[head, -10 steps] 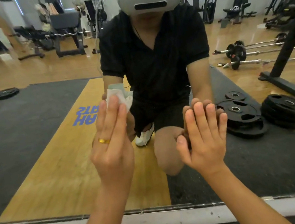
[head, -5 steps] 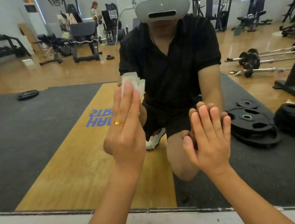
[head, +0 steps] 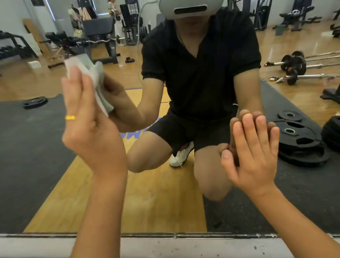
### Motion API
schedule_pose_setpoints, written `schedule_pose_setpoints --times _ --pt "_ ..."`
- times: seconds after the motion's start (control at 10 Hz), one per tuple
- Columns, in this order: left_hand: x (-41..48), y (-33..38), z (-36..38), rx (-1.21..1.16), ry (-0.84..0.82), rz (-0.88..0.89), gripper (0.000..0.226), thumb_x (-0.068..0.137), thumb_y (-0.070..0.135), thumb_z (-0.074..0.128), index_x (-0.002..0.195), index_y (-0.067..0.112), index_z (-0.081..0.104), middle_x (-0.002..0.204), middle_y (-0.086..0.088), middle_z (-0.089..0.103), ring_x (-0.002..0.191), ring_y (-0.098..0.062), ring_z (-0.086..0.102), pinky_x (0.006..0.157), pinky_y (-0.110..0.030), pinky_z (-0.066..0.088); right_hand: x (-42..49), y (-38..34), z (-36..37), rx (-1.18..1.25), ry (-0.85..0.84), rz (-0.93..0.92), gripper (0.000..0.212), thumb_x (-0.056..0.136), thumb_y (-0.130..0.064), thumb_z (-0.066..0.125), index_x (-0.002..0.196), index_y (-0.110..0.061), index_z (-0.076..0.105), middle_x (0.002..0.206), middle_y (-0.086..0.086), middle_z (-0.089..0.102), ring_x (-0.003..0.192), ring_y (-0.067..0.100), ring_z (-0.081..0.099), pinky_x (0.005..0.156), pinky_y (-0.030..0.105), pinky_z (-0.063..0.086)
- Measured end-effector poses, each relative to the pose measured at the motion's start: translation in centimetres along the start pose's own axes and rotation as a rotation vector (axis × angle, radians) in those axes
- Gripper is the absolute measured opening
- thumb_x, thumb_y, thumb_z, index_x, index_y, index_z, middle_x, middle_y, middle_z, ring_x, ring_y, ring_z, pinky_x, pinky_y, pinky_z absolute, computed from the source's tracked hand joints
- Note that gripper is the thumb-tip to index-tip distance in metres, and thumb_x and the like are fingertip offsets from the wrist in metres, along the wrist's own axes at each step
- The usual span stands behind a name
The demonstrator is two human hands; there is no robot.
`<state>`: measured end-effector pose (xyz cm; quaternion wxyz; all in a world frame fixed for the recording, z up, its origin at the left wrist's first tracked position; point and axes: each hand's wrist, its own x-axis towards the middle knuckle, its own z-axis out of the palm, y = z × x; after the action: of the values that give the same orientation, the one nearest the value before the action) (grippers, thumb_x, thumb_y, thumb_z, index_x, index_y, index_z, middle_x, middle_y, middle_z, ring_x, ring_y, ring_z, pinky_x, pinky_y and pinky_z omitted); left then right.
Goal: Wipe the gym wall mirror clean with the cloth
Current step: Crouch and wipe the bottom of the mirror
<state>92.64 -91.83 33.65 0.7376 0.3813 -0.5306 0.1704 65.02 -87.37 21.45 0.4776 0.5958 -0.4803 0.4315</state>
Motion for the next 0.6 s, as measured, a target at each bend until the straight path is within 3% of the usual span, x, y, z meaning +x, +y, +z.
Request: schedule_pose_setpoints --times 0.1,0.2,0.3,0.4,0.5,0.6 --pt "-3.2 2.2 0.4 -0.033 -0.091 -0.005 0.033 0.102 -0.008 0.052 0.132 -0.003 0.065 0.144 -0.013 0.055 0.137 -0.036 0.053 0.110 -0.026 0.046 0.0 -0.1 0.0 -0.007 0.001 0.013 0.072 0.098 -0.030 0.048 0.163 -0.011 0.023 0.173 0.004 0.011 0.159 0.025 0.009 0.129 0.048 0.004" --pt "-7.1 5.4 1.4 -0.039 -0.253 0.156 0.043 0.095 -0.018 0.057 0.131 0.001 0.067 0.144 -0.014 0.056 0.136 -0.026 0.053 0.091 -0.033 0.059 0.0 -0.1 -0.1 -0.008 -0.015 0.008 0.072 0.098 -0.030 0.047 0.163 -0.011 0.022 0.173 0.004 0.010 0.159 0.025 0.008 0.128 0.048 0.004" --pt "-8.6 5.5 1.3 -0.080 -0.353 0.335 0.037 0.100 -0.014 0.053 0.133 0.002 0.064 0.144 -0.008 0.055 0.141 -0.028 0.048 0.109 -0.035 0.051 0.0 0.1 -0.2 -0.008 -0.025 -0.001 0.072 0.099 -0.030 0.047 0.163 -0.011 0.022 0.173 0.005 0.009 0.159 0.026 0.008 0.129 0.048 0.004" --pt "-8.8 1.4 -1.5 0.012 -0.401 0.331 0.041 0.100 -0.014 0.054 0.136 0.003 0.061 0.146 -0.010 0.054 0.142 -0.030 0.049 0.113 -0.035 0.047 -0.1 0.1 -0.3 0.000 -0.029 -0.008 0.070 0.100 -0.030 0.046 0.163 -0.010 0.023 0.173 0.005 0.009 0.159 0.027 0.007 0.129 0.048 0.004" --pt "-8.9 -2.3 -4.1 0.095 -0.302 0.103 0.043 0.100 -0.010 0.059 0.140 0.005 0.057 0.150 -0.008 0.050 0.141 -0.029 0.050 0.105 -0.043 0.053 0.0 0.0 -0.3 -0.001 -0.019 -0.005 0.069 0.101 -0.031 0.045 0.163 -0.009 0.023 0.173 0.005 0.009 0.159 0.026 0.007 0.129 0.048 0.003" --pt "-10.3 -0.3 -2.7 0.003 -0.183 -0.177 0.038 0.104 -0.003 0.054 0.142 0.002 0.056 0.155 -0.006 0.045 0.145 -0.028 0.045 0.105 -0.051 0.052 0.0 0.0 -0.3 0.000 -0.025 0.002 0.070 0.100 -0.031 0.045 0.163 -0.010 0.023 0.173 0.005 0.009 0.159 0.026 0.007 0.129 0.048 0.003"
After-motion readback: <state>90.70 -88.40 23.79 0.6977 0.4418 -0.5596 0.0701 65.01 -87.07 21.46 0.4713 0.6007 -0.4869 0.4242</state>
